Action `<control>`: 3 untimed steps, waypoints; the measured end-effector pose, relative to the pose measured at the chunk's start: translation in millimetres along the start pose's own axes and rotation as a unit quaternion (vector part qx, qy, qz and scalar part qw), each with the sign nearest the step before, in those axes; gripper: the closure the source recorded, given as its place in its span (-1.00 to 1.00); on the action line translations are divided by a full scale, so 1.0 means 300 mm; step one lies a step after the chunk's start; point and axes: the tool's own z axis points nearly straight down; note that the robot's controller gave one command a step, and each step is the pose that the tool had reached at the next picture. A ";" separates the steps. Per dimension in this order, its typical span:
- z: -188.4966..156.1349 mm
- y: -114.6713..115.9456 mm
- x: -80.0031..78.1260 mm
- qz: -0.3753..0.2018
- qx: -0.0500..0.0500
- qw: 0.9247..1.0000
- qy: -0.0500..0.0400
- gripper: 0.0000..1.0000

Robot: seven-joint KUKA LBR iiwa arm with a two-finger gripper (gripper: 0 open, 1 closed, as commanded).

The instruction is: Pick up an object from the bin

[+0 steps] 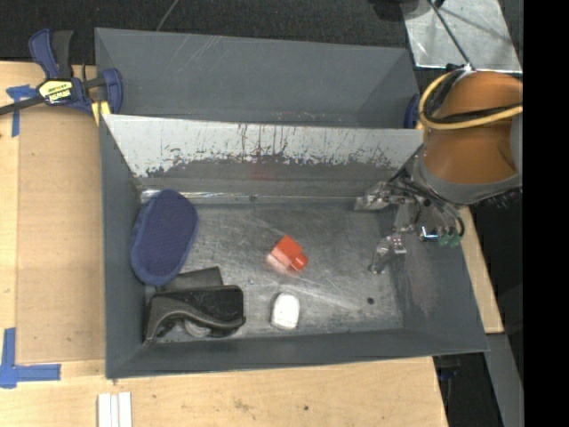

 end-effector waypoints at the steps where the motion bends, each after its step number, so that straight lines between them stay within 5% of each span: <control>1: 0.298 0.241 -0.139 -0.010 0.001 1.000 -0.006 -1.00; 2: 0.199 0.416 -0.030 0.044 -0.001 0.999 -0.004 -1.00; 3: 0.187 0.373 -0.006 0.118 0.000 0.993 -0.001 -1.00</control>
Offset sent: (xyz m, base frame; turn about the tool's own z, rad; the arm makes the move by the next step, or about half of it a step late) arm 0.0385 0.0713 -0.0912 -0.0172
